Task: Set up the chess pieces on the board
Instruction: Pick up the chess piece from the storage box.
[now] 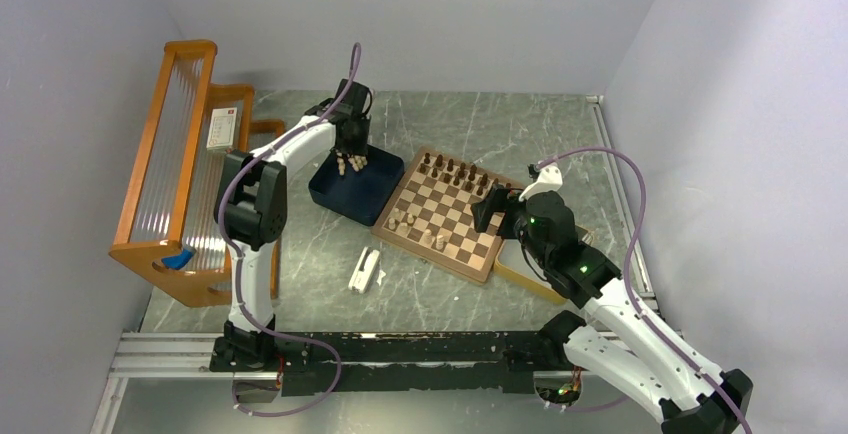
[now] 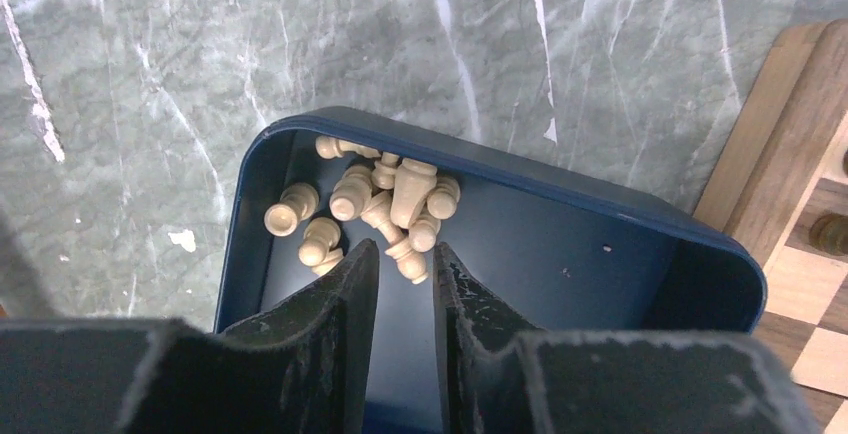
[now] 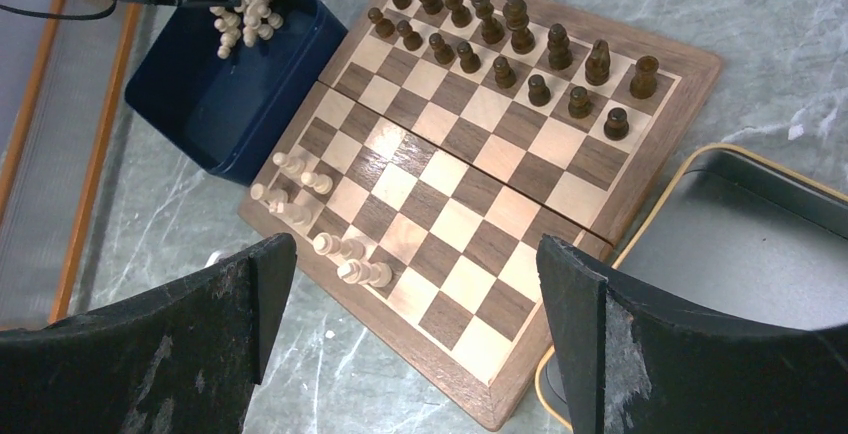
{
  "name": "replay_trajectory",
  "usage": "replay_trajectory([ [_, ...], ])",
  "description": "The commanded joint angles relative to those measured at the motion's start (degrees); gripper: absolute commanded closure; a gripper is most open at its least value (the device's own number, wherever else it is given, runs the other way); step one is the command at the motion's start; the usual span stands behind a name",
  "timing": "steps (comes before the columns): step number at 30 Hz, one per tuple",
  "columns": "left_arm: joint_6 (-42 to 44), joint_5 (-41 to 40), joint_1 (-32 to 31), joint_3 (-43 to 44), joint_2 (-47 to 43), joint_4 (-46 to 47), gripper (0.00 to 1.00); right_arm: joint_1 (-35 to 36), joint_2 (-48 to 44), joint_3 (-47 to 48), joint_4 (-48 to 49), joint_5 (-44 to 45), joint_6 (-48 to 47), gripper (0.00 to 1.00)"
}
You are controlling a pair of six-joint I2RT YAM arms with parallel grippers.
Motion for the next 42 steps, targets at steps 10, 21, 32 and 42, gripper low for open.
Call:
replay_trajectory([
  [10, 0.91, -3.22, 0.51, 2.75, 0.49, 2.19, 0.69, 0.2, 1.09, 0.13, 1.66, 0.45, 0.38, 0.05],
  [21, 0.38, -4.46, 1.07, 3.85, 2.54, 1.26, 0.7, 0.27, 0.96, 0.26, 0.84, 1.11, 0.32, 0.05],
  [32, 1.05, -4.27, 1.6, 5.28, 4.48, 0.91, 0.7, 0.25, 1.12, 0.36, 0.73, 0.9, 0.75, 0.05],
  [42, 1.47, -3.41, 1.95, 5.73, 5.31, 0.81, 0.69, 0.21, 0.54, 0.13, 0.4, 1.13, 0.87, 0.05],
])
